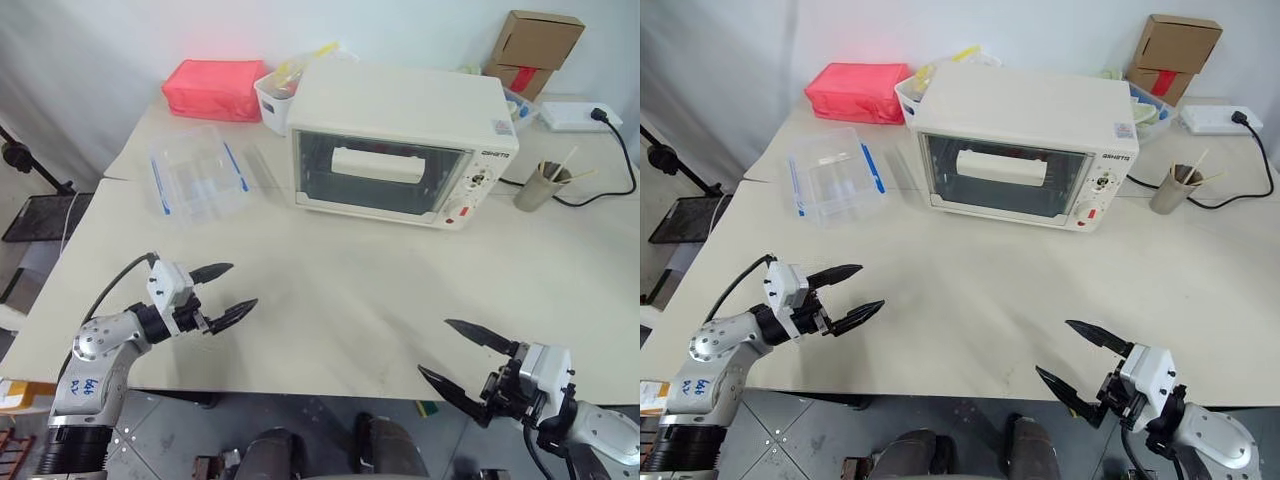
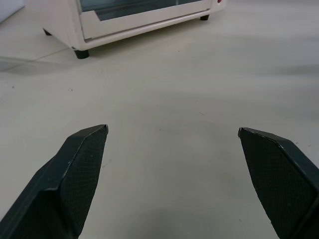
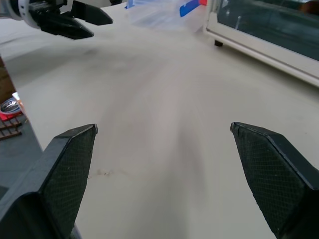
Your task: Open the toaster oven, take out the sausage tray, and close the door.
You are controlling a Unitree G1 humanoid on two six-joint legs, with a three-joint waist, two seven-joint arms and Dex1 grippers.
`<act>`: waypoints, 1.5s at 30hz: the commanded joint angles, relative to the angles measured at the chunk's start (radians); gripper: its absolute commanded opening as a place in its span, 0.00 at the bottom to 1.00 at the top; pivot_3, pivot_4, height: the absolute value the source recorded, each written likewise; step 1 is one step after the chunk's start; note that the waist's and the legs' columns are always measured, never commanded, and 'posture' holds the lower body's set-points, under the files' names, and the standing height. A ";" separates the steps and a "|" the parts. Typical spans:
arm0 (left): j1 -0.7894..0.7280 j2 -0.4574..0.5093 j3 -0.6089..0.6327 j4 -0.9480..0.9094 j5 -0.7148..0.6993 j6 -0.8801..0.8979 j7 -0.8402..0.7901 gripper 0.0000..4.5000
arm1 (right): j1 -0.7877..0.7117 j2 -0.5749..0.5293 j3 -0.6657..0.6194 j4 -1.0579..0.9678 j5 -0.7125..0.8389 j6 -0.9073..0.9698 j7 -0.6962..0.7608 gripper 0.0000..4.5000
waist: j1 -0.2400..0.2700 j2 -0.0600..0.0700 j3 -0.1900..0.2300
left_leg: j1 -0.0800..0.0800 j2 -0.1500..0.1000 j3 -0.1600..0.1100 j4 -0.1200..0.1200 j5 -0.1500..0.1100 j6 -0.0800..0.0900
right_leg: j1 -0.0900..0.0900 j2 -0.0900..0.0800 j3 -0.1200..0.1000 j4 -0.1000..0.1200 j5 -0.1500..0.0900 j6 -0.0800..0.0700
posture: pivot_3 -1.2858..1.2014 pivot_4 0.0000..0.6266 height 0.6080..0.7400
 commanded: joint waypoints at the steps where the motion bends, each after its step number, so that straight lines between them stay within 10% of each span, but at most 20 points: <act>1: 0.003 0.001 0.006 -0.032 0.012 -0.025 0.004 0.99 | -0.057 0.003 -0.001 -0.029 0.036 0.051 -0.032 1.00 | 0.001 0.000 0.000 | 0.000 0.000 0.000 0.000 0.000 0.000 | 0.000 0.000 0.000 0.000 0.000 0.000 | 0.52 0.24 1.00; 12: -0.061 0.000 0.123 -0.139 -0.321 0.247 -0.019 0.99 | -0.552 0.016 0.034 0.109 0.212 0.447 -0.206 1.00 | -0.004 0.000 0.000 | -0.002 0.000 -0.005 0.001 0.000 0.000 | 0.000 -0.001 -0.004 0.001 0.000 0.000 | 0.52 0.24 1.00; 23: -0.053 -0.022 0.110 -0.244 -0.354 0.308 0.009 0.99 | -0.872 0.107 0.072 0.425 0.047 0.350 -0.180 1.00 | -0.018 0.000 0.000 | -0.004 -0.001 -0.004 0.002 0.001 0.002 | 0.000 0.001 -0.007 0.002 0.000 0.000 | 0.52 0.24 1.00; 40: -0.113 -0.057 0.080 -0.158 -0.326 0.316 0.023 0.99 | -0.758 0.094 0.176 0.239 -0.046 0.219 0.060 1.00 | -0.021 0.002 0.001 | -0.004 0.000 -0.003 0.002 0.001 0.001 | -0.002 0.007 -0.008 0.001 0.000 0.000 | 0.52 0.24 1.00; 45: -0.295 -0.108 0.105 0.025 -0.318 0.264 0.046 0.73 | -0.706 0.074 0.180 0.264 -0.115 0.131 0.077 1.00 | -0.020 0.002 0.001 | -0.003 0.000 0.001 0.003 0.002 0.001 | -0.002 0.009 -0.010 0.002 0.000 0.000 | 0.52 0.24 1.00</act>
